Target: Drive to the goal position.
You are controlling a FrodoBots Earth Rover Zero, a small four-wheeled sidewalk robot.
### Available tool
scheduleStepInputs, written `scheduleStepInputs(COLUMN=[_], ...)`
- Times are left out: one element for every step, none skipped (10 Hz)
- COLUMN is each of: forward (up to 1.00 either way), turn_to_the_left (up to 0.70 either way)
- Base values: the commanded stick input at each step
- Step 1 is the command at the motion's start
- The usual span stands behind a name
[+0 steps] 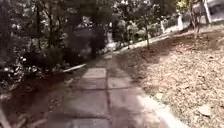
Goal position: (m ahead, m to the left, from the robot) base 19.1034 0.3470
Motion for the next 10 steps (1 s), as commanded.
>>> scheduleStepInputs(forward=[1.00,1.00,1.00,1.00,1.00,1.00,1.00,1.00,1.00,1.00], turn_to_the_left=[0.00,0.00,0.00,0.00,0.00,0.00,0.21,0.38,0.19,0.00])
